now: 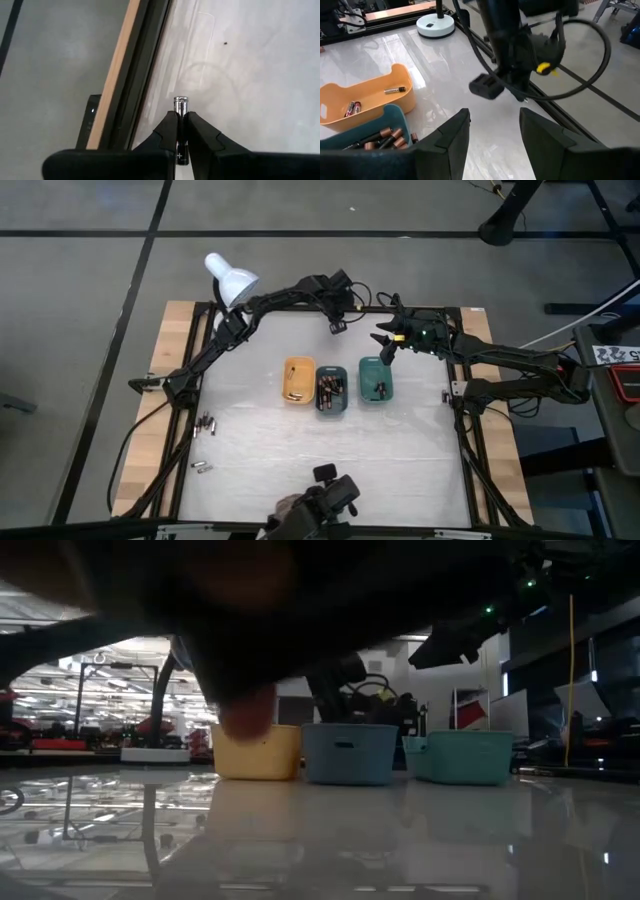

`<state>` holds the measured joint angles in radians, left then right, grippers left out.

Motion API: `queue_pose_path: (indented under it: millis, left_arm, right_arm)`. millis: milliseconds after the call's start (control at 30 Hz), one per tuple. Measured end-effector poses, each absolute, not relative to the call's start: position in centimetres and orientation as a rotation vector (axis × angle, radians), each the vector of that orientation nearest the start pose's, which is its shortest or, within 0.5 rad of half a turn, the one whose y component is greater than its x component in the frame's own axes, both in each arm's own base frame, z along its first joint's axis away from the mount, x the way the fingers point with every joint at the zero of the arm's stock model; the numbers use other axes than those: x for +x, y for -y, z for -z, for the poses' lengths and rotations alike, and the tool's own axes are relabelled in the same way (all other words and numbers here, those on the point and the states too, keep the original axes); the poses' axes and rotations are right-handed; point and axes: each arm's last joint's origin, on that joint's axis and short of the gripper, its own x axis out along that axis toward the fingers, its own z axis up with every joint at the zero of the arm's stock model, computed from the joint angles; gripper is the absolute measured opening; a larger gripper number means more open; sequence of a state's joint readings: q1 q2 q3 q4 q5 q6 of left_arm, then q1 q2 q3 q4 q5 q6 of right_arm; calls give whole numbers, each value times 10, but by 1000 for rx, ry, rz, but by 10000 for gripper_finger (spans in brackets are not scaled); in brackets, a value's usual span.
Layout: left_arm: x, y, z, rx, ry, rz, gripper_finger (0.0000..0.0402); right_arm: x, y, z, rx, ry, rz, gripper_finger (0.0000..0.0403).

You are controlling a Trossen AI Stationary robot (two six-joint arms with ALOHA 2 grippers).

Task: Sort batteries
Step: Put the silver battery into the yellow bin

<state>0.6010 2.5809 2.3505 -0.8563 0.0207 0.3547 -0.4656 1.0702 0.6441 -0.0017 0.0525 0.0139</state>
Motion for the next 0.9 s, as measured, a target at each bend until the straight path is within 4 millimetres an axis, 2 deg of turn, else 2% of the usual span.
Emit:
queue_pose_path:
  millis: [200, 333, 567, 700, 900]
  left_arm:
    - [437, -301, -187, -6, -1137, -311, 15]
    - [423, -291, -209, -26, -1214, -273, 24]
    - [395, -266, -230, -261, -1388, -163, 22]
    - [386, -241, -248, -309, -1420, -108, 19]
    - [373, -183, -278, -255, -1360, -70, 27]
  right_arm:
    - [204, 104, -248, 96, -421, 520, 172]
    - [204, 104, -248, 96, -422, 521, 172]
    - [204, 104, -248, 82, -427, 517, 172]
    - [204, 104, -248, 82, -431, 517, 172]
    - [203, 104, -247, 82, -444, 515, 172]
